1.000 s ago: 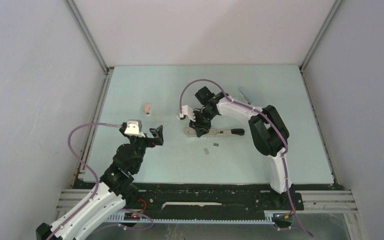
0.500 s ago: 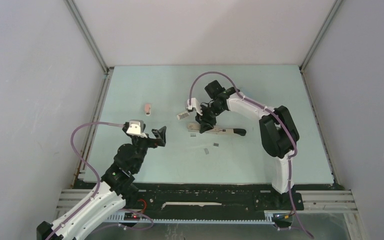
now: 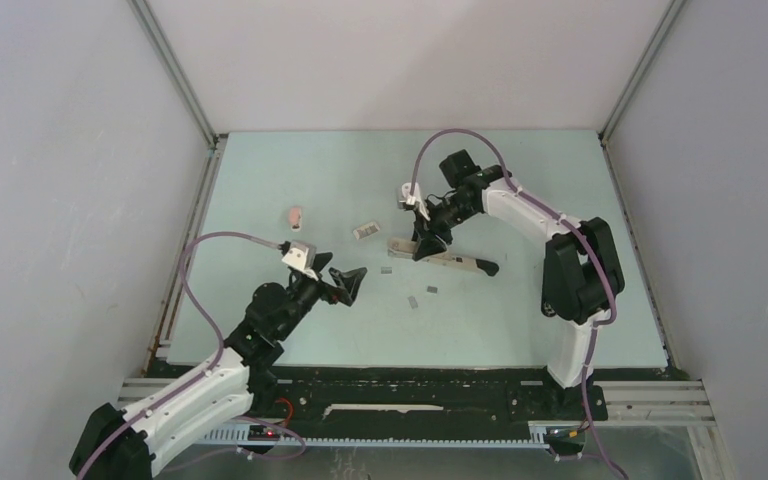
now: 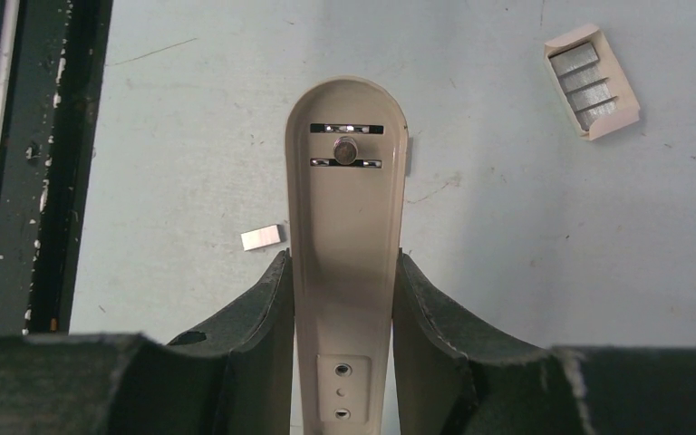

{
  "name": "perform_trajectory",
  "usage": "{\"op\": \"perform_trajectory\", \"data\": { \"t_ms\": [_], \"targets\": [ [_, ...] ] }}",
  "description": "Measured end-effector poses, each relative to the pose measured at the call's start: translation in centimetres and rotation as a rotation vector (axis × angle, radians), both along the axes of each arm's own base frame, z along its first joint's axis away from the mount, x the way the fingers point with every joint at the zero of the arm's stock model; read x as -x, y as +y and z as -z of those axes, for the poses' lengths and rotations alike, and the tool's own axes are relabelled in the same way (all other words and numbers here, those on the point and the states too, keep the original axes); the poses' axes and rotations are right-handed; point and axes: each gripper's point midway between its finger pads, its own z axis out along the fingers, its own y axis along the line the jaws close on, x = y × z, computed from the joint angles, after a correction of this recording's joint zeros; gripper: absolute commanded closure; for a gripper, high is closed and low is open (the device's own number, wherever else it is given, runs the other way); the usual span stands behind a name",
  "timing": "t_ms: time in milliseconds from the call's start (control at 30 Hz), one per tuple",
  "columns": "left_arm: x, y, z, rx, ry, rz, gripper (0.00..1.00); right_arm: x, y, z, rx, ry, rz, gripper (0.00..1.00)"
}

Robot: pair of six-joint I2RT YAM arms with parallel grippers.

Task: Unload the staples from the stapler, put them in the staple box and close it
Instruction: Pick up the stapler from the center of the board, then adjust the stapler at the center of the board.

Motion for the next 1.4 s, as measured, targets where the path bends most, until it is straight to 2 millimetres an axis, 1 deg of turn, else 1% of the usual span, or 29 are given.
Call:
{"op": "perform_trajectory", "data": {
  "t_ms": [200, 433, 567, 667, 800, 900, 1067, 1200, 1300, 1400],
  "targets": [
    [0.5, -1.9, -1.3, 0.035, -0.049, 0.104, 0.0, 0.7, -0.8, -0.2, -0.027, 0.03, -0.016, 1.0],
    [1.0, -3.6, -0.9, 0.028, -0.054, 0.201, 0.0, 1.7, -1.2, 0.3, -0.023, 0.058, -0.034, 1.0],
    [1.1, -4.5, -0.9, 0.002, -0.094, 0.257, 0.0, 1.9, -1.4, 0.4, -0.02, 0.062, -0.042, 1.0],
    [1.2, -5.1, -0.3, -0.048, -0.118, 0.3, 0.0, 2.2, -1.5, 0.5, -0.014, 0.068, -0.05, 1.0],
    [1.0, -6.3, 1.4, -0.154, -0.131, 0.378, 0.01, 2.5, -1.7, 0.6, -0.007, 0.071, -0.061, 1.0],
    [0.6, -7.3, 1.9, -0.209, -0.146, 0.431, 0.05, 2.8, -1.7, 0.6, -0.005, 0.07, -0.073, 1.0],
    [-0.2, -9.2, 2.0, -0.252, -0.172, 0.512, 0.13, 3.4, -1.4, 0.9, 0.012, 0.062, -0.098, 1.0],
    [-0.6, -10.6, 2.0, -0.261, -0.18, 0.574, 0.22, 4.0, -1.1, 1.6, 0.033, 0.055, -0.121, 1.0],
    [-0.5, -11.4, 2.1, -0.26, -0.182, 0.621, 0.27, 4.3, -1.0, 1.9, 0.048, 0.05, -0.13, 1.0],
    [-0.1, -12.1, 2.4, -0.257, -0.177, 0.674, 0.29, 4.4, -0.9, 2.1, 0.058, 0.044, -0.134, 1.0]
  ]
}}
